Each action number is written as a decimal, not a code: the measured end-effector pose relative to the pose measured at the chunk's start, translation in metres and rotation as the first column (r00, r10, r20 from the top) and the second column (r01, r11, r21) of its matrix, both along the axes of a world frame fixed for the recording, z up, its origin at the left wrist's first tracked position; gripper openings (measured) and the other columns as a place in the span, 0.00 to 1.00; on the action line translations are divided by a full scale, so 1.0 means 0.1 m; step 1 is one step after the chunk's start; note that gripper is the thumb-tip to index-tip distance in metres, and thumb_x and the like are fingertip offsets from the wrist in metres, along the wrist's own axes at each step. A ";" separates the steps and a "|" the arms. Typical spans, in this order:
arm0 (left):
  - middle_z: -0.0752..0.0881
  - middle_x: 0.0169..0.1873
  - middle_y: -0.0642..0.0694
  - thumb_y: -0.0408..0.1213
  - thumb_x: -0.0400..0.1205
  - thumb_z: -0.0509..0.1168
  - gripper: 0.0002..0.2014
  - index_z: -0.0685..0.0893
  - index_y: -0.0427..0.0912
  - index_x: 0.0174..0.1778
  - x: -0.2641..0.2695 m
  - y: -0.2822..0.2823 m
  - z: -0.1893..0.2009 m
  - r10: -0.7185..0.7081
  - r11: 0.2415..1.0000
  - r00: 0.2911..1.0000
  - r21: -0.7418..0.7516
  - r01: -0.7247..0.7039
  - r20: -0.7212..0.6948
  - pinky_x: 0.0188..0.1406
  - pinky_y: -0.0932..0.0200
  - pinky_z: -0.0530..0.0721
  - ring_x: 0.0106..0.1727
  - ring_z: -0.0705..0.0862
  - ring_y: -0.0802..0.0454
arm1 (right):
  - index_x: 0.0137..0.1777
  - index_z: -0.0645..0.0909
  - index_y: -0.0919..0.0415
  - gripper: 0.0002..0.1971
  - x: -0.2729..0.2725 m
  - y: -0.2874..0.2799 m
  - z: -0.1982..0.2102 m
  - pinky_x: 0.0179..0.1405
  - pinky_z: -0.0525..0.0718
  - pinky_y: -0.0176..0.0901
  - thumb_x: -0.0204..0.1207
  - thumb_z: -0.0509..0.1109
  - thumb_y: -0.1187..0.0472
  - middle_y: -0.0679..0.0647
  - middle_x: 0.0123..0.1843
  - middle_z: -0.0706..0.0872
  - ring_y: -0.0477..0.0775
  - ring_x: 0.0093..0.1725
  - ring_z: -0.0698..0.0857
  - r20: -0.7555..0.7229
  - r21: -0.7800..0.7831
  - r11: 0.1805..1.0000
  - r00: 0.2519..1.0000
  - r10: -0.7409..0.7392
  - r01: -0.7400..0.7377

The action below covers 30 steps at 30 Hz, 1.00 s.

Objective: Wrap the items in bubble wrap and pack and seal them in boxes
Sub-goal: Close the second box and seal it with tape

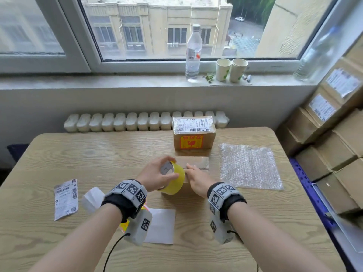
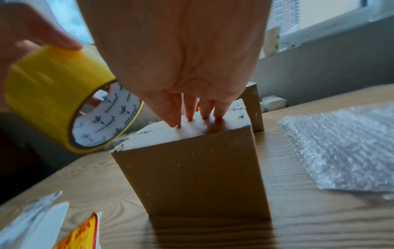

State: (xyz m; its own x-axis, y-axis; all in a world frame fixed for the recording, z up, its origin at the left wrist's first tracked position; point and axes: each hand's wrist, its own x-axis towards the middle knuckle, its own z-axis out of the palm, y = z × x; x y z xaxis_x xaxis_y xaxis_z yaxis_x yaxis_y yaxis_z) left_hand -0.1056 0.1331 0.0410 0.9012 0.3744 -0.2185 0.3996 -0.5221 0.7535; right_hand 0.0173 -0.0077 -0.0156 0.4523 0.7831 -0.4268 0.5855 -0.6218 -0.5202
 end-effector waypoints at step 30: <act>0.81 0.59 0.45 0.61 0.60 0.58 0.29 0.70 0.54 0.55 0.62 0.02 -0.19 -0.025 0.971 0.993 -0.239 -0.003 -0.116 0.61 0.44 0.78 0.58 0.80 0.46 | 0.56 0.85 0.75 0.11 0.29 0.16 0.14 0.50 0.83 0.38 0.77 0.70 0.68 0.64 0.49 0.87 0.51 0.45 0.84 -0.703 0.298 0.629 0.611 -0.364 0.718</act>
